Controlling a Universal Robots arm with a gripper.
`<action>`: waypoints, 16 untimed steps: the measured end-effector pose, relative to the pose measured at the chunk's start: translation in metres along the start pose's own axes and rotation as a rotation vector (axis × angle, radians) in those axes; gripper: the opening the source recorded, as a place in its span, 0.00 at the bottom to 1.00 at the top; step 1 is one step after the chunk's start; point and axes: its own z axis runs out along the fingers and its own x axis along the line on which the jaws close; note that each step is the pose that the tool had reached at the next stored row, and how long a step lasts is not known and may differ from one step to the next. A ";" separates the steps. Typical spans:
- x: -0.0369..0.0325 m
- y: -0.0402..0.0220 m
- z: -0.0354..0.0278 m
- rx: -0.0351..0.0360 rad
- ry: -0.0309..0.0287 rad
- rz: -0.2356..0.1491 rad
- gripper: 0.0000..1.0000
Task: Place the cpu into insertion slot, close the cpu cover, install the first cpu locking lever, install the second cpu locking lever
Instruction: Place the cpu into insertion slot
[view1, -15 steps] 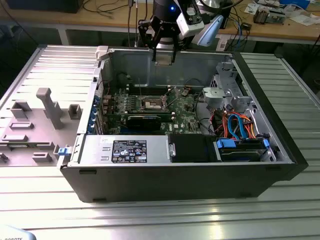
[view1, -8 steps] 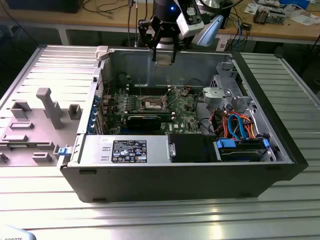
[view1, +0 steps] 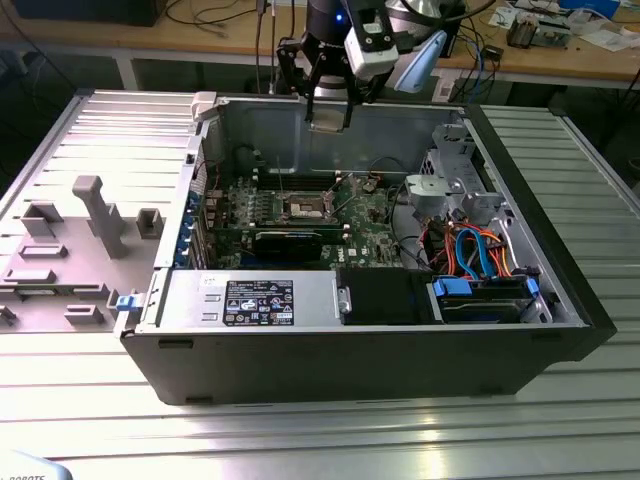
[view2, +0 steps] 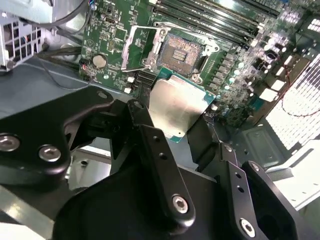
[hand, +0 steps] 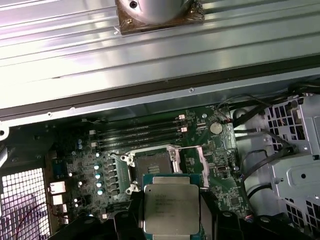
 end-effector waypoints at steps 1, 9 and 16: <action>0.0000 0.0000 0.0004 -0.0004 -0.0021 0.023 0.54; -0.0001 -0.0002 0.0022 -0.0030 -0.0142 0.160 0.54; 0.0000 -0.0003 0.0030 -0.0043 -0.0200 0.225 0.54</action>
